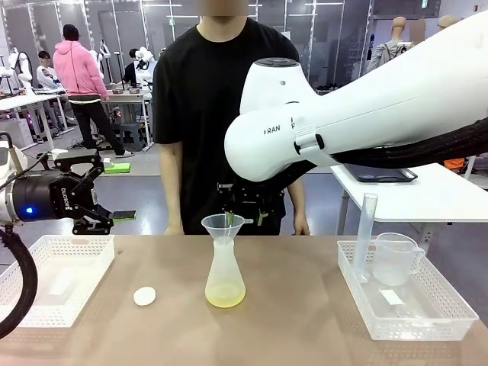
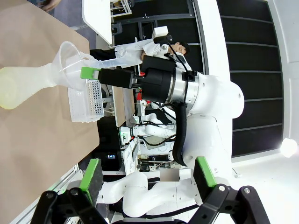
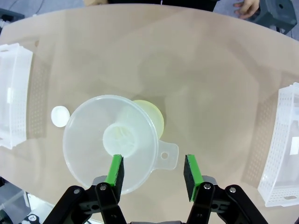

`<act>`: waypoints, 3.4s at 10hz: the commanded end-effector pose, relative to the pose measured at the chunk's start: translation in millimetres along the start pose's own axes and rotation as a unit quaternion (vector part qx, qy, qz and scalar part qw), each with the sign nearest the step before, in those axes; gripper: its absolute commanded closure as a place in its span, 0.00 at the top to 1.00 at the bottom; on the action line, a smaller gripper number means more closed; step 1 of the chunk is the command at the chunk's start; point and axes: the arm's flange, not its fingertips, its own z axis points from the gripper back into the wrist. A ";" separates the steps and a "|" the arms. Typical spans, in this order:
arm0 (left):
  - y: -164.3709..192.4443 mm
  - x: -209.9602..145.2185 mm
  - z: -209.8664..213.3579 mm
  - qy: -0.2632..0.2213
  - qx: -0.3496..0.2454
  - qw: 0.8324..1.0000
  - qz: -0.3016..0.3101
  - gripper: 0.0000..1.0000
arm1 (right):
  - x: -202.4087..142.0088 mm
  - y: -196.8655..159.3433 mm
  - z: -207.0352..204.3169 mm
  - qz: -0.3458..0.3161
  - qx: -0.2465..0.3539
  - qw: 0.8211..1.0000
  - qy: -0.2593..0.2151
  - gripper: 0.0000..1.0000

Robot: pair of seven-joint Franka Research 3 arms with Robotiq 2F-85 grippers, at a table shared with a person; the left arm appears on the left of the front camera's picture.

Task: Prepare the solutions needed for the experiment.
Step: Once the solution is in the Big flask , pick up the Plastic Funnel and place it back into the right Organizing basket.

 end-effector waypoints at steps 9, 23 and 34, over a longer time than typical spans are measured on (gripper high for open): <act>-2.5 -2.2 -2.3 -0.004 -0.012 1.000 0.011 1.00 | 19.6 -1.7 -28.1 0.033 -0.011 0.998 0.052 0.43; -2.5 -2.2 -2.3 -0.004 -0.012 1.000 0.011 1.00 | 10.6 -29.5 -33.1 0.008 0.030 0.999 0.043 0.23; -2.5 -2.2 -2.3 -0.004 -0.012 1.000 0.011 1.00 | -19.3 -24.0 0.0 -0.082 0.018 0.995 0.048 0.45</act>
